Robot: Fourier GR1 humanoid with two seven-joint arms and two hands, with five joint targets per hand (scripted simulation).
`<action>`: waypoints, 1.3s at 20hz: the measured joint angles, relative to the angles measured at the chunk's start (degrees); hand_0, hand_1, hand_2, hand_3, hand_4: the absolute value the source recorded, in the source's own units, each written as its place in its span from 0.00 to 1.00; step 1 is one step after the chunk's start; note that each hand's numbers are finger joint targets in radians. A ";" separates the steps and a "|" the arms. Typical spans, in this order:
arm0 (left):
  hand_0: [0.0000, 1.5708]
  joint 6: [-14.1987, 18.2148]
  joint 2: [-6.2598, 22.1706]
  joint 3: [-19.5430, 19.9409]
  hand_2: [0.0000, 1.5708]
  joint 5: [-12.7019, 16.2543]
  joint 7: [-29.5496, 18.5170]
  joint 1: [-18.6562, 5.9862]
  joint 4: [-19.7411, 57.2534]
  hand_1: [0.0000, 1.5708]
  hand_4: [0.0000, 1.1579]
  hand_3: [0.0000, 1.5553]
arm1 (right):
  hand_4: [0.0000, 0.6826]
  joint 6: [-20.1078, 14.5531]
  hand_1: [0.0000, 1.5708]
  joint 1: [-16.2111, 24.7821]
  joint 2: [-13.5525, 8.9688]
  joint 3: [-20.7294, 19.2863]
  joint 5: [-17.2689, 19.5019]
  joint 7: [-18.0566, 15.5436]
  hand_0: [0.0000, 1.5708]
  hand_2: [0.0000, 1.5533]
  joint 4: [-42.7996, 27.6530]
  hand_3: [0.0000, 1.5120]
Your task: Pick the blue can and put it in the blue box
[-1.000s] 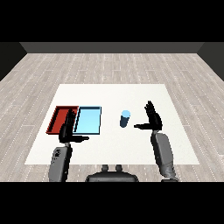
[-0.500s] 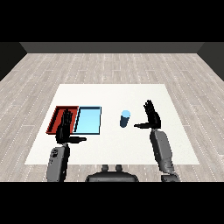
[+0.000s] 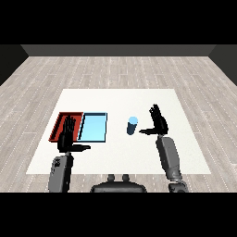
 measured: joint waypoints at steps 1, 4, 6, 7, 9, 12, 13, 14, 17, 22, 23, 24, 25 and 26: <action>0.00 -0.24 0.02 0.08 0.00 0.06 -0.56 -0.02 0.44 0.00 0.00 0.00 | 0.00 -0.11 0.00 -0.68 0.20 -0.16 -0.17 -0.38 0.00 0.00 1.13 0.00; 0.00 -0.64 0.02 0.10 0.00 0.60 -0.13 1.53 -1.29 0.00 0.00 0.00 | 0.00 -0.24 0.00 -2.46 0.49 -0.33 -0.76 -0.05 0.00 0.00 3.04 0.00; 0.00 -0.28 -0.21 0.13 0.00 0.18 -0.82 0.66 0.09 0.00 0.00 0.00 | 0.00 -0.79 0.00 -2.71 1.67 0.07 -0.73 -0.72 0.00 0.00 4.33 0.00; 0.00 -0.29 -0.13 0.07 0.00 0.58 0.27 0.69 -1.17 0.00 0.00 0.00 | 0.00 -0.97 0.00 -3.29 1.82 -0.13 -1.09 -0.48 0.00 0.00 4.91 0.00; 0.00 -0.40 -0.11 0.25 0.00 1.01 0.56 0.49 -1.28 0.00 0.00 0.00 | 0.00 -1.94 0.00 -4.21 3.21 0.14 -0.97 -1.73 0.00 0.00 7.35 0.00; 0.00 -0.33 0.36 0.96 0.00 1.39 1.16 -0.07 -1.16 0.00 0.00 0.00 | 0.00 -1.48 0.00 -5.79 3.47 -0.69 -1.66 -3.88 0.00 0.00 11.76 0.00; 0.00 -0.45 0.27 0.88 0.00 1.51 1.07 0.24 -1.51 0.00 0.00 0.00 | 0.00 -1.70 0.00 -6.05 3.85 -0.71 -1.95 -3.97 0.00 0.00 12.23 0.00; 0.00 -0.29 0.30 0.88 0.00 1.31 1.11 -0.09 -1.28 0.00 0.00 0.00 | 0.00 -2.38 0.00 -5.19 4.24 0.09 -2.57 -3.53 0.00 0.00 11.14 0.00; 0.00 -0.43 0.19 0.69 0.00 1.43 1.33 0.67 -2.29 0.00 0.00 0.00 | 0.00 -2.29 0.00 -4.64 4.78 0.49 -3.25 -4.58 0.00 0.00 12.30 0.00; 0.00 -0.16 -0.24 0.23 0.00 1.50 2.24 1.64 -3.99 0.00 0.00 0.00 | 0.00 -1.22 0.00 -5.84 4.55 0.04 -4.01 -7.15 0.00 0.00 17.52 0.00; 0.00 -0.08 -0.03 0.50 0.00 1.63 2.64 1.09 -3.91 0.00 0.00 0.00 | 0.00 -0.93 0.00 -6.61 4.54 -0.12 -3.84 -8.21 0.00 0.00 19.54 0.00; 0.00 0.11 -0.36 0.13 0.00 0.93 1.80 1.64 -3.73 0.00 0.00 0.00 | 0.00 -1.06 0.00 -7.13 4.77 0.13 -3.75 -9.67 0.00 0.00 21.48 0.00; 0.00 -0.18 -0.26 0.43 0.00 0.88 0.65 1.63 -2.60 0.00 0.00 0.00 | 0.00 -2.11 0.00 -6.65 4.97 1.85 -4.99 -9.85 0.00 0.00 21.14 0.00; 0.00 -0.55 -0.14 0.51 0.00 0.77 -0.11 1.75 -1.89 0.00 0.00 0.00 | 0.00 -2.45 0.00 -6.80 5.12 2.26 -5.32 -10.02 0.00 0.00 21.61 0.00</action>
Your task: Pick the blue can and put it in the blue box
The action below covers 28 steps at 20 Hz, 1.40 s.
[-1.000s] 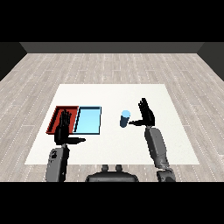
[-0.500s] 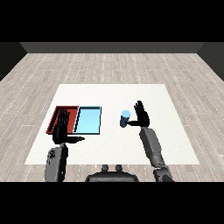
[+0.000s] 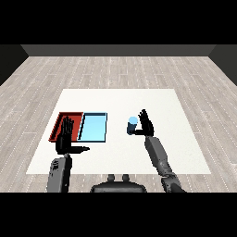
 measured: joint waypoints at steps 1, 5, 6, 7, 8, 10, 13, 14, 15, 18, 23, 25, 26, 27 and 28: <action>0.00 -0.14 0.11 0.12 0.00 0.25 0.18 -0.55 0.40 0.00 0.00 0.00 | 0.00 0.22 0.00 -0.04 0.01 -0.19 0.02 -0.64 0.00 0.00 0.96 0.00; 0.00 -0.50 0.26 0.45 0.00 0.50 -0.36 -0.57 1.11 0.00 0.00 0.00 | 0.00 -0.40 0.00 -3.22 0.31 0.54 -1.40 -2.95 0.00 0.00 6.54 0.00; 0.00 0.05 -0.11 0.05 0.00 0.30 0.39 -0.73 0.53 0.00 0.00 0.00 | 0.00 -0.79 0.00 -3.58 0.36 1.58 -2.20 -3.38 0.00 0.00 7.49 0.00; 0.00 0.00 0.11 0.41 0.00 0.34 0.09 -1.42 1.63 0.00 0.00 0.00 | 0.00 -0.53 0.00 -4.14 0.39 1.27 -2.26 -3.72 0.00 0.00 8.33 0.00; 0.00 0.11 0.12 0.44 0.00 0.39 0.41 -1.43 1.40 0.00 0.00 0.00 | 0.00 -0.26 0.00 -4.81 0.26 0.90 -2.32 -3.56 0.00 0.00 9.01 0.00; 0.00 -0.22 0.58 0.82 0.00 1.18 1.58 -1.48 0.38 0.00 0.00 0.00 | 0.00 -0.03 0.00 -6.76 -0.02 0.29 -2.36 -4.05 0.00 0.00 11.66 0.00; 0.00 0.34 -0.10 0.31 0.00 0.92 1.51 -1.86 0.59 0.00 0.00 0.00 | 0.00 -0.32 0.00 -8.09 0.27 0.38 -2.94 -3.96 0.00 0.00 13.32 0.00; 0.00 0.42 -0.25 0.22 0.00 0.56 0.81 -1.47 0.91 0.00 0.00 0.00 | 0.00 0.18 0.00 -8.40 0.18 0.11 -2.86 -4.36 0.00 0.00 14.41 0.00; 0.00 0.34 -0.58 -0.17 0.00 0.15 -0.06 -0.27 0.70 0.00 0.00 0.00 | 0.00 -0.28 0.00 -9.41 0.25 0.63 -3.67 -5.08 0.00 0.00 16.07 0.00; 0.00 0.42 -0.41 0.16 0.00 0.51 0.24 -0.98 0.70 0.00 0.00 0.00 | 0.00 0.25 0.00 -9.59 0.25 1.02 -3.45 -6.19 0.00 0.00 17.87 0.00; 0.00 0.37 -0.40 0.00 0.00 0.60 0.50 -1.04 0.71 0.00 0.00 0.00 | 0.00 0.58 0.00 -10.56 0.11 1.40 -3.81 -6.25 0.00 0.00 19.35 0.00; 0.00 0.26 -0.01 0.67 0.00 0.77 0.00 -1.71 1.82 0.00 0.00 0.00 | 0.00 -0.01 0.00 -12.26 0.28 1.89 -4.29 -7.06 0.00 0.00 21.92 0.00; 0.00 -0.07 0.28 1.12 0.00 1.32 0.11 -1.75 2.02 0.00 0.00 0.00 | 0.00 0.22 0.00 -12.80 0.24 1.64 -4.02 -7.50 0.00 0.00 23.32 0.00; 0.00 0.01 0.15 0.94 0.00 1.20 0.11 -1.81 2.11 0.00 0.00 0.00 | 0.00 -0.07 0.00 -13.63 0.29 2.20 -4.68 -7.74 0.00 0.00 24.78 0.00; 0.00 0.20 0.07 0.85 0.00 1.19 0.44 -1.78 1.67 0.00 0.00 0.00 | 0.61 -1.66 0.69 -13.72 0.35 2.31 -4.96 -7.80 0.69 0.84 24.72 0.83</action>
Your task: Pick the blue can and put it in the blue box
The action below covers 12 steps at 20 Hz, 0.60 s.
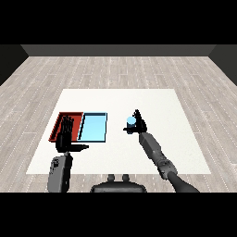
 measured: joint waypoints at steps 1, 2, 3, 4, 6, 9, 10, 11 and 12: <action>0.00 -0.11 0.38 0.27 0.00 0.25 0.48 0.18 -0.64 0.00 0.00 0.00 | 0.88 -2.21 0.95 -0.36 -0.09 -0.27 0.32 -0.31 0.95 0.97 0.41 0.98; 0.00 -0.03 0.34 0.24 0.00 0.00 0.22 0.10 -0.20 0.00 0.00 0.00 | 0.94 -4.53 0.98 -0.88 -0.21 -0.75 0.44 -0.32 0.98 0.97 0.89 0.98; 0.00 0.08 0.15 -0.04 0.00 -0.28 0.07 -0.03 0.01 0.00 0.00 0.00 | 0.96 -7.04 0.98 -1.47 -0.12 -0.28 0.15 -0.42 0.98 0.96 1.31 0.96; 0.00 0.09 0.26 0.18 0.00 -0.04 0.36 -0.53 0.27 0.00 0.00 0.00 | 0.95 -9.28 0.95 -2.41 -0.05 0.13 0.07 -0.65 0.95 0.95 2.11 0.94; 0.00 0.33 -0.06 -0.20 0.00 -0.31 0.37 -0.16 -0.21 0.00 0.00 0.00 | 0.90 -12.64 0.95 -2.72 -0.12 0.46 1.13 -0.20 0.95 0.95 2.00 0.95; 0.00 0.04 -0.11 -0.30 0.00 -0.45 -0.52 0.74 -0.33 0.00 0.00 0.00 | 0.91 -14.79 0.96 -3.90 -0.64 0.71 2.30 -0.51 0.96 0.95 4.19 0.94; 0.00 0.10 0.04 -0.23 0.00 -0.18 0.40 0.46 -0.71 0.00 0.00 0.00 | 0.90 -15.81 0.95 -4.29 -0.48 1.38 2.13 -0.28 0.95 0.95 4.51 0.95; 0.00 0.09 0.17 0.00 0.00 0.22 0.86 0.06 -0.89 0.00 0.00 0.00 | 0.90 -16.78 0.95 -4.54 -0.34 2.09 1.77 -0.40 0.95 0.96 4.66 0.95; 0.00 0.20 -0.13 -0.43 0.00 -0.18 0.64 0.75 -1.17 0.00 0.00 0.00 | 0.92 -16.84 0.95 -4.68 -0.32 1.89 2.01 -0.88 0.95 0.95 5.11 0.95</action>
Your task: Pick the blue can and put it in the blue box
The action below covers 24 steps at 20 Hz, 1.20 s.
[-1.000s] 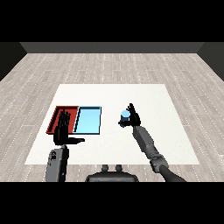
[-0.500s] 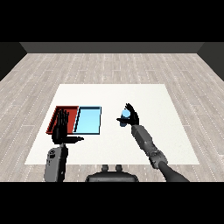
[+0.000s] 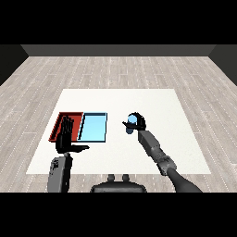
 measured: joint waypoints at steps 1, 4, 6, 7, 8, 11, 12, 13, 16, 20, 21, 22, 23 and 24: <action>0.00 0.09 -0.25 -0.39 0.00 -0.33 -0.12 0.17 0.14 0.00 0.00 0.00 | 0.93 -0.19 0.95 -0.05 0.11 0.02 0.04 0.07 0.95 0.94 -0.22 0.94; 0.00 1.01 -0.65 -1.45 0.00 -1.81 0.38 -0.31 0.17 0.00 0.00 0.00 | 0.92 -0.87 0.92 -0.05 -0.33 0.23 1.10 1.38 0.92 0.94 -1.98 0.93; 0.00 1.08 -0.48 -2.01 0.00 -2.33 1.35 -0.75 0.03 0.00 0.00 0.00 | 0.91 -1.46 0.91 -0.22 -0.73 0.46 1.85 1.73 0.91 0.93 -3.44 0.93; 0.00 0.77 -0.46 -2.62 0.00 -2.57 1.65 0.01 -0.68 0.00 0.00 0.00 | 0.92 -1.83 0.92 -0.49 -1.13 0.88 2.26 2.94 0.92 0.94 -4.84 0.93; 0.00 0.46 -0.42 -3.01 0.00 -2.98 1.15 0.04 -0.06 0.00 0.00 0.00 | 0.92 -2.17 0.93 -0.90 -1.56 1.21 2.71 3.99 0.93 0.93 -5.86 0.93; 0.00 -0.10 -0.97 -4.58 0.00 -3.55 1.55 -0.91 1.73 0.00 0.00 0.00 | 0.91 -2.91 0.91 -0.14 -2.91 2.68 4.34 5.89 0.91 0.93 -10.07 0.92; 0.00 0.32 -1.52 -5.35 0.00 -4.06 1.46 -1.39 2.70 0.00 0.00 0.00 | 0.91 -3.87 0.91 -0.26 -2.78 3.28 4.96 6.56 0.91 0.93 -11.65 0.92; 0.00 0.73 -1.87 -5.91 0.00 -4.62 2.02 -2.09 3.20 0.00 0.00 0.00 | 0.91 -4.66 0.92 -0.40 -2.91 3.77 5.54 7.51 0.92 0.93 -13.21 0.92; 0.00 1.26 -2.41 -8.13 0.00 -5.72 3.62 -2.75 3.96 0.00 0.00 0.00 | 0.91 -5.38 0.91 0.25 -3.59 5.25 7.04 9.44 0.91 0.93 -18.25 0.93; 0.00 2.30 -3.07 -10.45 0.00 -6.80 5.07 -3.93 5.82 0.00 0.00 0.00 | 0.90 -5.74 0.90 1.64 -4.94 6.85 9.29 12.39 0.90 0.93 -24.40 0.93; 0.00 2.75 -3.20 -11.04 0.00 -7.05 5.26 -4.08 6.11 0.00 0.00 0.00 | 0.90 -6.20 0.90 3.20 -5.13 7.66 9.94 13.78 0.90 0.93 -27.50 0.93; 0.00 3.17 -3.31 -11.55 0.00 -7.24 5.39 -4.22 6.37 0.00 0.00 0.00 | 0.90 -6.76 0.90 5.08 -5.27 8.59 10.62 15.28 0.90 0.93 -30.95 0.93; 0.00 3.54 -3.39 -11.99 0.00 -7.38 5.47 -4.35 6.62 0.00 0.00 0.00 | 0.90 -7.38 0.90 7.19 -5.36 9.62 11.32 16.82 0.90 0.93 -34.62 0.93; 0.00 3.50 -3.40 -11.85 0.00 -7.29 5.40 -4.51 6.97 0.00 0.00 0.00 | 0.90 -8.06 0.90 9.47 -5.43 10.73 12.05 18.39 0.90 0.93 -38.44 0.93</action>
